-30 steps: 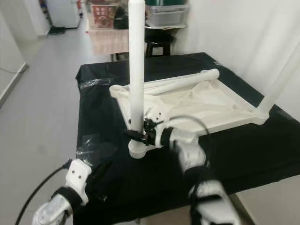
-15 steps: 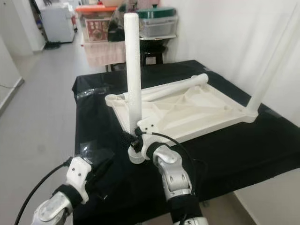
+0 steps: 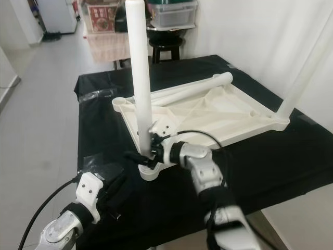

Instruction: Building children table

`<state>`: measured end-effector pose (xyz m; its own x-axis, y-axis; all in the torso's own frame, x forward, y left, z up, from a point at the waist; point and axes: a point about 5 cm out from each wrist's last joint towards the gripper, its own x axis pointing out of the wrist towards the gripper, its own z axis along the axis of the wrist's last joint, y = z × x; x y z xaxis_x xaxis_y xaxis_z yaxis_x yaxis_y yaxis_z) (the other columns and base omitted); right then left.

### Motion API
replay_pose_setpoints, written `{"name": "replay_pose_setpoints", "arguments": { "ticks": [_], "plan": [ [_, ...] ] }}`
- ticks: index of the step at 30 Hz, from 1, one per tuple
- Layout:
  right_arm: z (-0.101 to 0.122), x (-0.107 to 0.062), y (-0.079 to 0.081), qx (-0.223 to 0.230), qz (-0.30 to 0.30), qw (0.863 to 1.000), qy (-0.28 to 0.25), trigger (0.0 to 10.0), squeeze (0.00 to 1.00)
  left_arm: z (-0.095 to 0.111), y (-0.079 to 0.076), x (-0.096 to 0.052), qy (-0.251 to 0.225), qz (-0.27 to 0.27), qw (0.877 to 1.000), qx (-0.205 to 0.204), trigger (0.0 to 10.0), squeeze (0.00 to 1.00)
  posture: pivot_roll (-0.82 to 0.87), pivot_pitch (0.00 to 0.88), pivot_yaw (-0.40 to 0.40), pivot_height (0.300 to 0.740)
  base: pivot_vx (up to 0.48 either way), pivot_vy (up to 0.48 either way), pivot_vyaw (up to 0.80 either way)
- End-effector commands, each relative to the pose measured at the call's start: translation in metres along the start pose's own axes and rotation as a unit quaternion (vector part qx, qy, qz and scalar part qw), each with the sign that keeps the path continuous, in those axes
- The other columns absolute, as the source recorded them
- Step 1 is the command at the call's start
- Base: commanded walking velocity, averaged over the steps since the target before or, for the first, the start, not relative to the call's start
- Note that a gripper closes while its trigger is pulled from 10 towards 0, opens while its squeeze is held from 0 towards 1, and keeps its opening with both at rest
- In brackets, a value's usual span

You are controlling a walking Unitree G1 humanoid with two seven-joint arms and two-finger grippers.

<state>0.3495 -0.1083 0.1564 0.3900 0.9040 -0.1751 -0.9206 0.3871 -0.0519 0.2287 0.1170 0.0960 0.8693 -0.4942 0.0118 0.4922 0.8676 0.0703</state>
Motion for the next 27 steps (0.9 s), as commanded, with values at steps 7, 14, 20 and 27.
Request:
{"name": "replay_pose_setpoints", "arguments": {
  "ticks": [7, 14, 20, 27],
  "plan": [
    [0.0, 0.008, -0.003, 0.039, 0.066, 0.997, 0.009, 0.0, 0.0, -0.007, -0.004, 0.0, 0.009, 0.002, 1.0, -0.003, 10.0, 0.0, 0.01, 0.0, -0.037, 0.74, 0.0, 0.0, 0.0],
    [-0.004, 0.005, -0.003, 0.047, 0.083, 0.995, 0.004, 0.0, 0.0, -0.007, -0.004, -0.001, 0.009, 0.001, 1.0, -0.005, 10.0, 0.0, 0.0, 0.0, -0.037, 0.74, 0.0, 0.0, 0.0],
    [-0.02, -0.011, -0.001, 0.049, -0.013, 0.998, -0.023, 0.0, 0.0, -0.006, -0.002, -0.002, 0.008, 0.0, 1.0, -0.009, 10.0, 0.0, -0.04, 0.0, -0.017, 0.74, 0.0, 0.0, 0.0],
    [-0.064, 0.009, 0.048, 0.109, -0.255, 0.96, 0.045, 0.0, 0.0, -0.006, 0.003, -0.003, 0.008, -0.001, 1.0, -0.01, 10.0, 0.0, -0.06, 0.0, 0.007, 0.74, 0.0, 0.0, 0.0]
  ]
}}
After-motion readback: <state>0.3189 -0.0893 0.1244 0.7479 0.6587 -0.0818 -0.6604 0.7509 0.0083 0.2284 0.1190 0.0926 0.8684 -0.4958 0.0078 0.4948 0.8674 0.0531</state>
